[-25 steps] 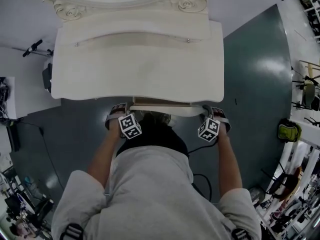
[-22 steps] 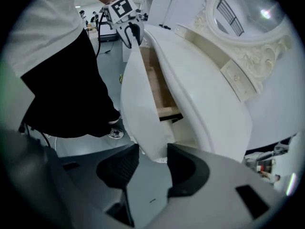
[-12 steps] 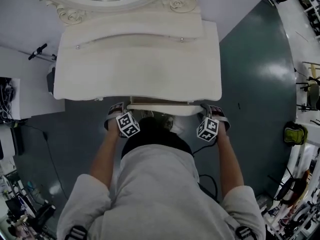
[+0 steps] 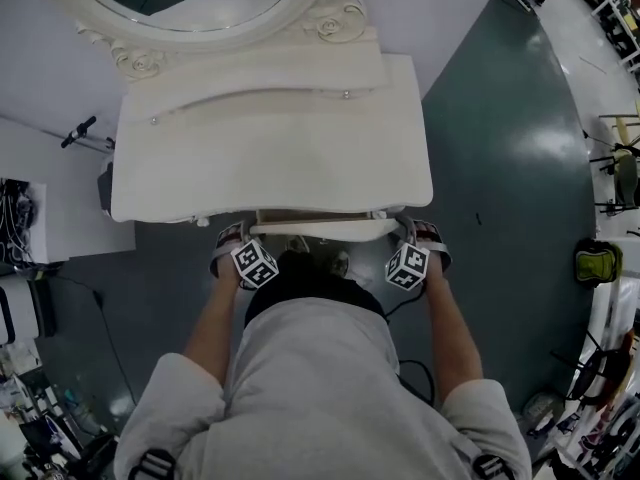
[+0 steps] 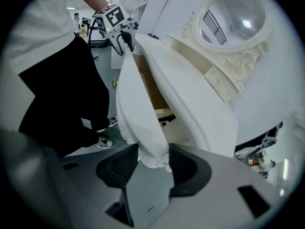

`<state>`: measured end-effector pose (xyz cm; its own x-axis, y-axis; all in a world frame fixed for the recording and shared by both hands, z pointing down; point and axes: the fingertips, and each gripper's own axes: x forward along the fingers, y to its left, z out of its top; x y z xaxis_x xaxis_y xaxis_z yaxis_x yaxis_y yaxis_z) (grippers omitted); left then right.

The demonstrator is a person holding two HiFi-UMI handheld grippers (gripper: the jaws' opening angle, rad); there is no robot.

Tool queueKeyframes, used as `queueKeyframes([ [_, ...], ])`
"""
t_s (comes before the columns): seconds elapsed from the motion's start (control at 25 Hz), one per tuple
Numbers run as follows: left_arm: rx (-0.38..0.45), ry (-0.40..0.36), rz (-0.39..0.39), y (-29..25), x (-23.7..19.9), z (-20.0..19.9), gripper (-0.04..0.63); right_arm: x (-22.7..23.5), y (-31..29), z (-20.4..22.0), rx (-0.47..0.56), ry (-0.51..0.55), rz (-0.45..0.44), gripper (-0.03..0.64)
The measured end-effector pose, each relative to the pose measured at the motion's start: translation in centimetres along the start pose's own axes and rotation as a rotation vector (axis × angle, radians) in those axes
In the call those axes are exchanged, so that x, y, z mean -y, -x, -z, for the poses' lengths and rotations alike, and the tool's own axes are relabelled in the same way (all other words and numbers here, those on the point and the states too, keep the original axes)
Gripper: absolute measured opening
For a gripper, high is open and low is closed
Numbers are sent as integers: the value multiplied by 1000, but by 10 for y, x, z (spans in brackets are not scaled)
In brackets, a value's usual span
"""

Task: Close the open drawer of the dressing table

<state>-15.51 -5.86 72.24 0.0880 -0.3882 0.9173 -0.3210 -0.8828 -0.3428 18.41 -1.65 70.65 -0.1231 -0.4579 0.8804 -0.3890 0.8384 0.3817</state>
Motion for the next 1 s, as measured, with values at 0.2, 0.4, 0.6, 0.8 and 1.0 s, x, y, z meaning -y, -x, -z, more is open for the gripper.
queueKeyframes([
  [0.2,-20,21,-27,0,-3,-1,179,3,0,1,6,-19,38,196],
  [0.4,-15,40,-131,7,-6,1,187,3,4,1,12,-51,64,198],
  [0.6,-15,94,-223,11,-9,1,189,7,5,2,6,-103,118,198],
  [0.8,-24,148,-232,11,-11,1,190,10,6,5,18,-200,146,198],
  [1.0,-13,203,-219,9,-14,0,190,13,4,6,37,-249,144,196],
])
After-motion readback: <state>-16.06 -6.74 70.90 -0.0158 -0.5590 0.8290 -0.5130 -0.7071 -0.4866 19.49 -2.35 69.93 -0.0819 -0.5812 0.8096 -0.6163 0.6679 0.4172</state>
